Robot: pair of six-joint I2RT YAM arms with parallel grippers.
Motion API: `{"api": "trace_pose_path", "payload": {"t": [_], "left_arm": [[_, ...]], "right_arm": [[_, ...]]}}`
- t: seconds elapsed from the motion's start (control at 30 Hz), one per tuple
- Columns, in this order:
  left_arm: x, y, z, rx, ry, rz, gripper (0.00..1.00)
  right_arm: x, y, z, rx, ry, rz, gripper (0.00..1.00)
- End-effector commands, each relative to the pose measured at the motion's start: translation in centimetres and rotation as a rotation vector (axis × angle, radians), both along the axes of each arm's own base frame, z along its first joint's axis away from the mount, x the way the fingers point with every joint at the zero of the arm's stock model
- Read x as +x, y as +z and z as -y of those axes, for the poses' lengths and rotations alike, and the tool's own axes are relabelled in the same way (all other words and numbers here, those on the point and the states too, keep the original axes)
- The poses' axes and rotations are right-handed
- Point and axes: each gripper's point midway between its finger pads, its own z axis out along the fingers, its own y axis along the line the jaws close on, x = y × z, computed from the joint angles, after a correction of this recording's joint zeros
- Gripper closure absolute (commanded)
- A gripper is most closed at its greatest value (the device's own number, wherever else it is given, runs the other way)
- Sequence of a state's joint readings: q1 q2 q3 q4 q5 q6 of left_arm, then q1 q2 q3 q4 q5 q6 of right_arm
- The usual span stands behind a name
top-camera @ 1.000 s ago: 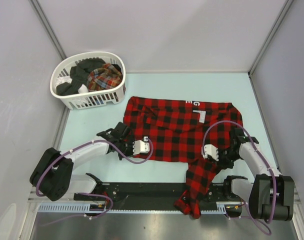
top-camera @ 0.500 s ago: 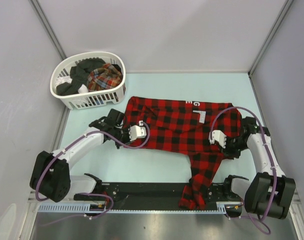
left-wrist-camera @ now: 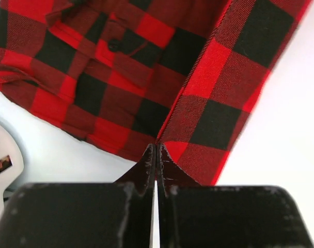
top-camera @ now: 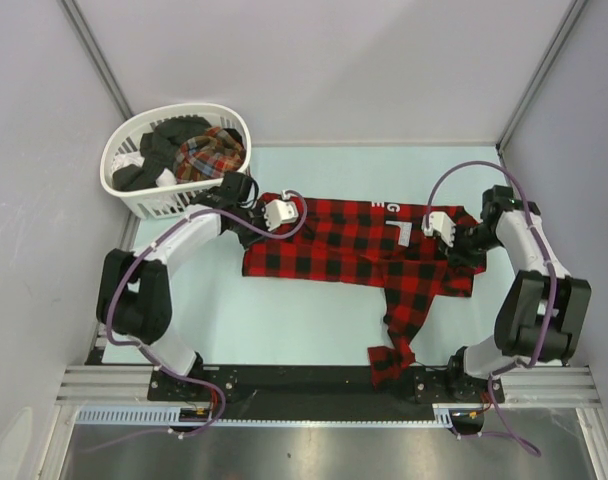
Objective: Fold and stack the long sleeve shirts
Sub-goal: Fold the shirt
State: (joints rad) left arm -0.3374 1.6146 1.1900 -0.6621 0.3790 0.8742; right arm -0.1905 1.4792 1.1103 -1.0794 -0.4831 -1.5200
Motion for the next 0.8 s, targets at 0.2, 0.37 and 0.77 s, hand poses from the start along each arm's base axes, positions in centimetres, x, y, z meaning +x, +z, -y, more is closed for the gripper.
{"api": "trace_pose_path", "payload": {"t": [0.2, 0.37, 0.77], "left_arm": [[6.1, -0.8, -0.1, 0.003, 0.081, 0.061, 1.00], [6.9, -2.4, -0.2, 0.019, 0.101, 0.037, 0.97], [4.4, 2.6, -1.0, -0.162, 0.198, 0.003, 0.45]], "right_arm": [[6.9, -1.1, 0.8, -0.001, -0.075, -0.001, 0.98], [7.6, -1.9, 0.6, -0.004, -0.091, -0.003, 0.88], [6.4, 2.7, 4.1, 0.093, -0.442, -0.051, 0.38]]}}
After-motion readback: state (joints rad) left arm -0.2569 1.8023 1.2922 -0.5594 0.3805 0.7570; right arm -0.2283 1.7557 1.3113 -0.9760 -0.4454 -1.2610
